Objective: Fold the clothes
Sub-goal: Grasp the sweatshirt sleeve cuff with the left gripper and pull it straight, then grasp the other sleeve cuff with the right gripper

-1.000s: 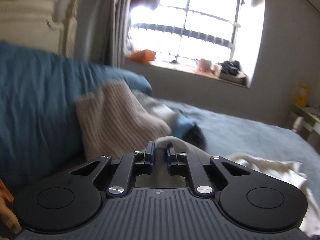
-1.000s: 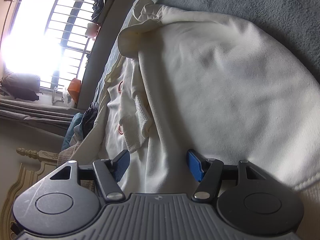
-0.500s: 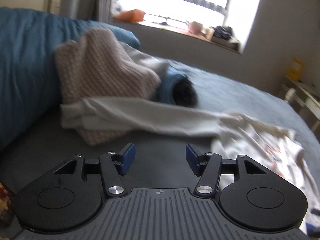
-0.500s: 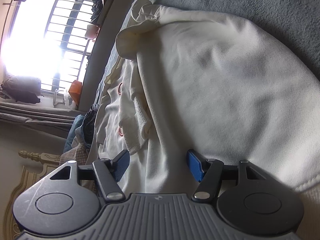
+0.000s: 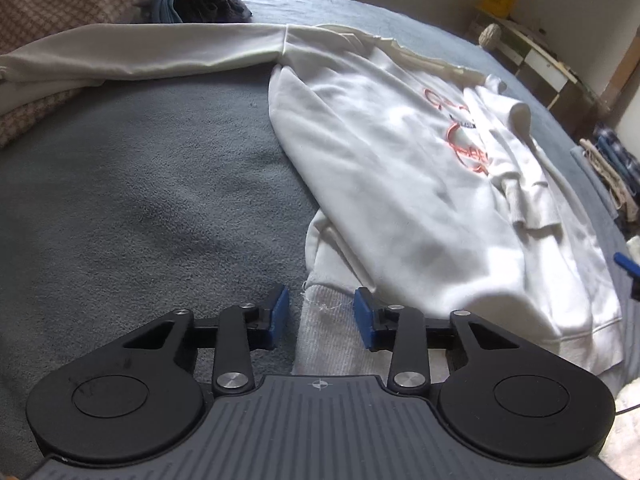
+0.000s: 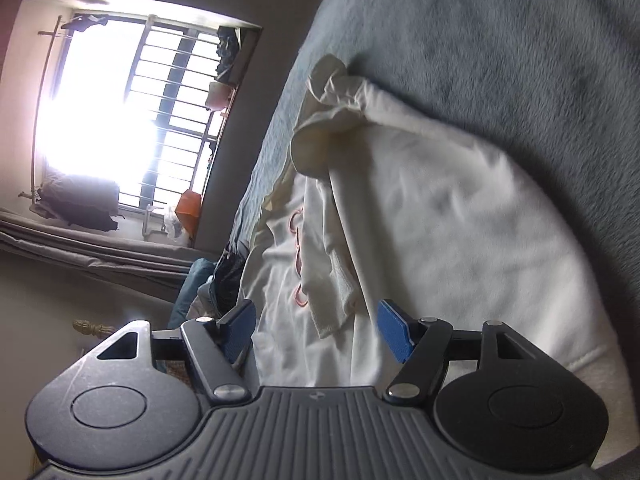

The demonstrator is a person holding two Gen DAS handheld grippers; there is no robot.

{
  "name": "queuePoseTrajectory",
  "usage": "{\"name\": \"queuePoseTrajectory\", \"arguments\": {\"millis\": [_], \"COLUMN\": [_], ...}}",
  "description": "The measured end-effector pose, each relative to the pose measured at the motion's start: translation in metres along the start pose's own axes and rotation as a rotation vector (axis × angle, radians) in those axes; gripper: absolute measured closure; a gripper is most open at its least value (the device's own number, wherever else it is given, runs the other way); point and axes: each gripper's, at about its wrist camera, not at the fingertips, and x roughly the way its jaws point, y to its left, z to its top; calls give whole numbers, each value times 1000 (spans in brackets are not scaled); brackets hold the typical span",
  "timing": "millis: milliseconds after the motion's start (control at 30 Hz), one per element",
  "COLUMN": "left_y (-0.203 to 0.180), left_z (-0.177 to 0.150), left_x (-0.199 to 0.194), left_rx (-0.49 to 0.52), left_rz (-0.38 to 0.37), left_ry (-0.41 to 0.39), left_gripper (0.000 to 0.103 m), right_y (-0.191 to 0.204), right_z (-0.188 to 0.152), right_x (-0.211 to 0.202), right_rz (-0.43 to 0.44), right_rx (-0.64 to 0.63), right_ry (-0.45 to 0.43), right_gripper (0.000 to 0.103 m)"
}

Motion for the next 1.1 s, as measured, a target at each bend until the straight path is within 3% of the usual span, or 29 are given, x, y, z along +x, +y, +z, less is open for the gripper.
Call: {"name": "queuePoseTrajectory", "arguments": {"millis": [133, 200, 300, 400, 733, 1100], "left_y": [-7, -10, -5, 4, 49, 67], "left_z": [-3, -6, -11, -27, -79, -56], "left_x": [-1, -17, -60, -97, -101, -102], "left_rx": [15, 7, -46, -126, -524, -436], "left_rz": [35, 11, -107, -199, -354, -214], "left_ry": [-7, -41, -97, -97, -33, -98], "left_gripper": [99, 100, 100, 100, 102, 103], "right_y": [-19, -33, -45, -49, -58, -53], "right_z": [5, 6, 6, 9, 15, 21], "right_x": [-15, -14, -7, -4, 0, -9], "right_rz": [-35, -43, -60, -75, -75, -133], "right_rx": [51, 110, 154, 152, 188, 179], "right_ry": [-56, -73, -70, -65, -71, -103], "right_gripper": [29, 29, 29, 29, 29, 29]}}
